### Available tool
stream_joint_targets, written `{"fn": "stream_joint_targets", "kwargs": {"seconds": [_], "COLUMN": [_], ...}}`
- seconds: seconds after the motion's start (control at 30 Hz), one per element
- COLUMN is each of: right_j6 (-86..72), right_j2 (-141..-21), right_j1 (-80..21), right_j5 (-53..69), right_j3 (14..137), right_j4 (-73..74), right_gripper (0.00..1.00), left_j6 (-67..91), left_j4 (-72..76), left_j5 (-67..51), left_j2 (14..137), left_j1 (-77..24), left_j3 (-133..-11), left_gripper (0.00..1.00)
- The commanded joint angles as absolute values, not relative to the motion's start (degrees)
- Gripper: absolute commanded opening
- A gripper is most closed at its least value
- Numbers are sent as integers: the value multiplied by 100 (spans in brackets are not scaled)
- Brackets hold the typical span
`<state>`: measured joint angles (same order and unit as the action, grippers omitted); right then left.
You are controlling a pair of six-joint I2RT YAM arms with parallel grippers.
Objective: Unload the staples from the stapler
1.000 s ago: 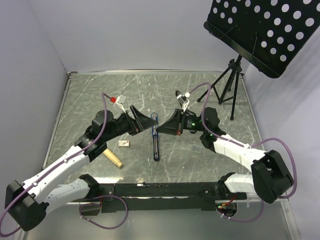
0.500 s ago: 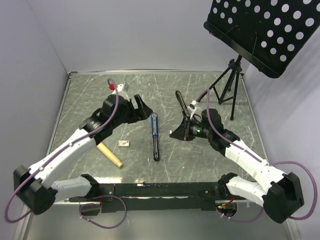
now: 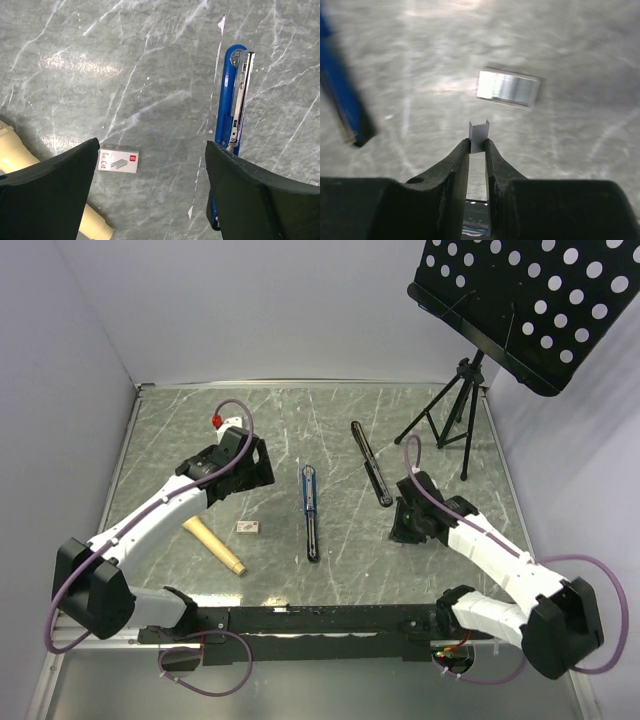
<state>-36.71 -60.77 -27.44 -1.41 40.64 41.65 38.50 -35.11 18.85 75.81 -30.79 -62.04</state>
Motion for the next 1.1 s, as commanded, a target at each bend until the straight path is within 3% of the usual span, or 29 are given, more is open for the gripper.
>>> {"fn": "stream_joint_targets", "kwargs": {"seconds": [0.0, 1.07], "right_j6": [-4025, -4210], "right_j2": [-6512, -8112], "right_j1": [-2689, -2689], "right_j5": [-747, -949], "right_j3": [4499, 4966], "right_j4": [4676, 4350], "right_gripper": [24, 27], "left_j6": [3753, 3762], "left_j4": [-3577, -3542], "left_j5": [2108, 2145], "left_j2": [7339, 7277], "left_j1": [-3085, -3094], "left_j3": [-6258, -6152], "left_gripper": [92, 92]}}
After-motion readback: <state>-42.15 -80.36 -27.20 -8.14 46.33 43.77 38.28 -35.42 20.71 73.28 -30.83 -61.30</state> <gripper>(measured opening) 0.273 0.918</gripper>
